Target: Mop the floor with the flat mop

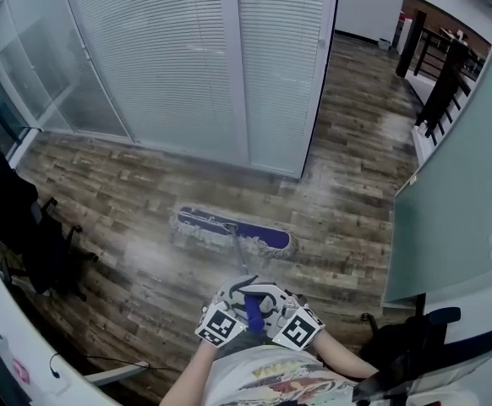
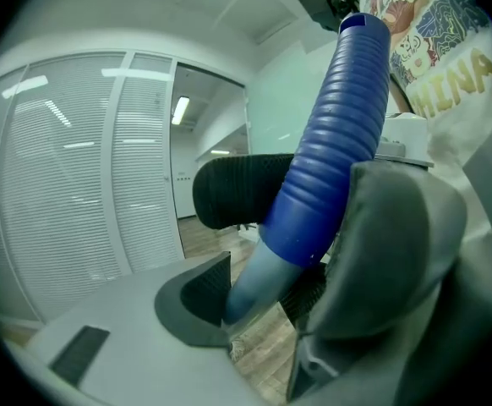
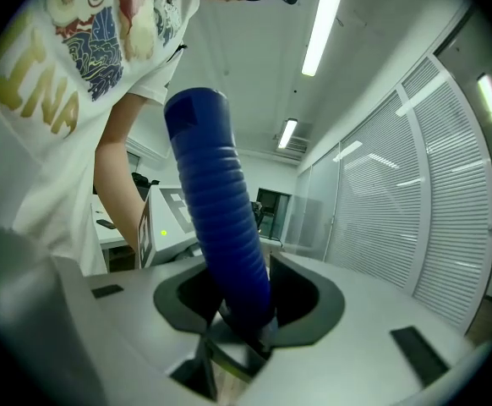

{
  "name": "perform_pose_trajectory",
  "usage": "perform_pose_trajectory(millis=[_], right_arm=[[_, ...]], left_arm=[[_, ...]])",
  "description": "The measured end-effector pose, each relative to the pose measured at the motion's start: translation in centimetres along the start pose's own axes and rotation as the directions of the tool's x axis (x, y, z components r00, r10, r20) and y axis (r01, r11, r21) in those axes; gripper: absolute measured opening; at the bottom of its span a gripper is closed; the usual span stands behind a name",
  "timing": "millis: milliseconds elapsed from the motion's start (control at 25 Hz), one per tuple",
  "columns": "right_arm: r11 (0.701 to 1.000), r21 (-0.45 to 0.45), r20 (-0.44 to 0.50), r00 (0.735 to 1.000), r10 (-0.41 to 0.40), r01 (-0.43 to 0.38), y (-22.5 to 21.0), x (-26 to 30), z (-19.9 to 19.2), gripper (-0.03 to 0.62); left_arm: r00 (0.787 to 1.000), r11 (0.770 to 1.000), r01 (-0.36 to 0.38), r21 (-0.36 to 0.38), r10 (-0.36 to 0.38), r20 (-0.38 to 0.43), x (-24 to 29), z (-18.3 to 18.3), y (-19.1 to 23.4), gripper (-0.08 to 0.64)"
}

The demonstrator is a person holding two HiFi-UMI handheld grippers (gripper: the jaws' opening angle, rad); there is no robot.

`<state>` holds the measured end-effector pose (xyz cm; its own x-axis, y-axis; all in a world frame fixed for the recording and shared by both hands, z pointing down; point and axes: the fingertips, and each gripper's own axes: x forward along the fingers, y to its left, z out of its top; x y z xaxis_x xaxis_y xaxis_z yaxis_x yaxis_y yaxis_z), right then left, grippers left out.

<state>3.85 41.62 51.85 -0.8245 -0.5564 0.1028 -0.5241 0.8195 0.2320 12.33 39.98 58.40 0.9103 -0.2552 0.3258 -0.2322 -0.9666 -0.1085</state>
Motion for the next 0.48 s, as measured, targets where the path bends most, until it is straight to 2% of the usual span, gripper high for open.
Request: perform_pose_trajectory(millis=[240, 480], right_arm=[[0.999, -0.023, 0.002, 0.999, -0.041, 0.041, -6.7, 6.1, 0.2, 0.137], [0.998, -0.035, -0.001, 0.999, -0.053, 0.053, -11.3, 9.5, -0.2, 0.135]], left_arm=[[0.999, 1.0, 0.01, 0.003, -0.01, 0.031, 0.4, 0.2, 8.9, 0.135], [0.998, 1.0, 0.013, -0.006, -0.012, 0.061, 1.5, 0.5, 14.5, 0.135]])
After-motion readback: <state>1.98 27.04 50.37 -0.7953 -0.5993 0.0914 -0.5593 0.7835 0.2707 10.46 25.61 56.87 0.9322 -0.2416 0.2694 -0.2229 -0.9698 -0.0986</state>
